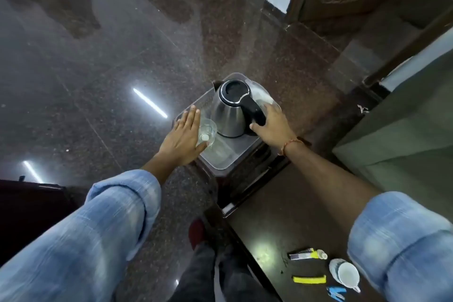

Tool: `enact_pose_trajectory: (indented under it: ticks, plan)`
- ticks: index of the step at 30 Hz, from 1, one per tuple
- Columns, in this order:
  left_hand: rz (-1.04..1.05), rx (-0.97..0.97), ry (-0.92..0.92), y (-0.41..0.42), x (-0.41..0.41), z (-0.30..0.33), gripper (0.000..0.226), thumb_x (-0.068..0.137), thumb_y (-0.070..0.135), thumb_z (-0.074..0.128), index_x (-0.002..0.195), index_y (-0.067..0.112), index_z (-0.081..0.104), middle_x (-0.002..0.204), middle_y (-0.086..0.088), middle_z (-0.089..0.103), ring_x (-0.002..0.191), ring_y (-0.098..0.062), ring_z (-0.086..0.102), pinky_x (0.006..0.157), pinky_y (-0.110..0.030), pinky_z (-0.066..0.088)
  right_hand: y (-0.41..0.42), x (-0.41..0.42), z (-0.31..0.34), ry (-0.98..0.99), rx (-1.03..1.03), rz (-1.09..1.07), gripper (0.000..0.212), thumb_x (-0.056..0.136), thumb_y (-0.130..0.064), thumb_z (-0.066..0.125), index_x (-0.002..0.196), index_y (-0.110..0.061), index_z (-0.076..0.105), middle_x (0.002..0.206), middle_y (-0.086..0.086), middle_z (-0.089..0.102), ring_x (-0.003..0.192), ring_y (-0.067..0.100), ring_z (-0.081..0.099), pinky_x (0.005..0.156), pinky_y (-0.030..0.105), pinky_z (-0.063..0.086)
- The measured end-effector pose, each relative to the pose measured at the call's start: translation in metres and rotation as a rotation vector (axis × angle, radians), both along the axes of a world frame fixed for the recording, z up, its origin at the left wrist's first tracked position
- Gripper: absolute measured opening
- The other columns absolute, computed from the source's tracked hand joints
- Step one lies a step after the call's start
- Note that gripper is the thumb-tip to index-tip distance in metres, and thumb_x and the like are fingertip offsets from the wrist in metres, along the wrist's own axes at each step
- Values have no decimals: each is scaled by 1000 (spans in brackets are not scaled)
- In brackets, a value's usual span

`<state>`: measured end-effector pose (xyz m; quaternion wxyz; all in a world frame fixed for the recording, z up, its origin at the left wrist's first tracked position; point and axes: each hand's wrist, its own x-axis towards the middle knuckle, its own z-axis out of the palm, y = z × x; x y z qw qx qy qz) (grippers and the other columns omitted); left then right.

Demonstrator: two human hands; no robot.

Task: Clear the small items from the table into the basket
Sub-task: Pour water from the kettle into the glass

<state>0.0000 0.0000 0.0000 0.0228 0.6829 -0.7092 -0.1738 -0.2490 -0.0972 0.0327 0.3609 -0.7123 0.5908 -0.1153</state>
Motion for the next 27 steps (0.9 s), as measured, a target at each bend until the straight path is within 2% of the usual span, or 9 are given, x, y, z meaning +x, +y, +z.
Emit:
enact_pose_trajectory:
  ticks: [2, 4, 7, 10, 12, 14, 18, 23, 27]
  plan:
    - [37, 69, 33, -8, 1, -11, 99, 93, 51, 54, 153, 6, -10, 163, -12, -14, 151, -30, -6, 122, -44, 13, -8, 4, -9, -37, 25, -81, 61, 79, -24, 74, 134, -12, 50, 127, 5, 54, 115, 20, 55, 84, 10, 36]
    - [75, 158, 56, -15, 1, -22, 104, 90, 45, 62, 153, 7, -12, 163, -11, -15, 151, -32, -4, 120, -47, 20, -11, 8, -17, -53, 72, -136, 56, 78, -24, 75, 129, -15, 54, 108, -2, 58, 96, 12, 56, 68, 6, 35]
    - [171, 235, 160, -27, -2, -39, 111, 86, 35, 71, 154, 10, -13, 163, -8, -15, 151, -32, -1, 116, -52, 29, -17, 14, -32, -102, 122, -195, 54, 79, -23, 74, 129, -18, 55, 103, -4, 61, 92, 9, 54, 75, 16, 40]
    - [278, 245, 262, -43, -3, -55, 118, 78, 30, 79, 154, 10, -9, 164, -10, -7, 151, -31, 4, 118, -50, 26, -25, 17, -46, -99, 159, -272, 43, 79, -22, 76, 117, -16, 58, 92, -6, 62, 86, 10, 57, 62, 10, 38]
    - [304, 252, 295, -52, -5, -67, 122, 73, 27, 84, 155, 10, -5, 163, -12, 5, 148, -33, 19, 115, -47, 31, -30, 18, -56, -81, 181, -294, 34, 78, -26, 76, 106, -16, 59, 86, -8, 61, 82, 9, 58, 55, 7, 36]
    - [292, 243, 263, -58, -7, -80, 121, 69, 27, 86, 155, 10, 2, 160, -12, 17, 139, -35, 35, 109, -47, 39, -35, 17, -65, -68, 182, -292, 31, 77, -29, 77, 101, -15, 63, 87, -5, 64, 82, 12, 60, 58, 13, 40]
    - [339, 168, 250, -60, -9, -98, 109, 65, 22, 88, 150, 11, 20, 148, -12, 33, 125, -37, 49, 99, -47, 47, -43, 16, -75, -78, 142, -269, 14, 76, -24, 76, 77, -18, 63, 72, -5, 65, 73, 13, 63, 58, 20, 44]
    - [376, 89, 346, -57, -1, -92, 96, 60, 26, 87, 139, 16, 35, 130, -7, 45, 111, -31, 56, 88, -43, 51, -40, 21, -72, -157, 93, -252, 20, 72, -17, 69, 61, -21, 52, 57, -7, 55, 56, 9, 55, 52, 22, 43]
    - [394, 11, 394, -51, 13, -70, 95, 57, 33, 85, 139, 19, 38, 129, -1, 48, 114, -23, 53, 89, -33, 46, -41, 33, -46, -238, 50, -264, 22, 68, -19, 63, 54, -20, 46, 49, -9, 51, 50, 12, 50, 50, 26, 41]
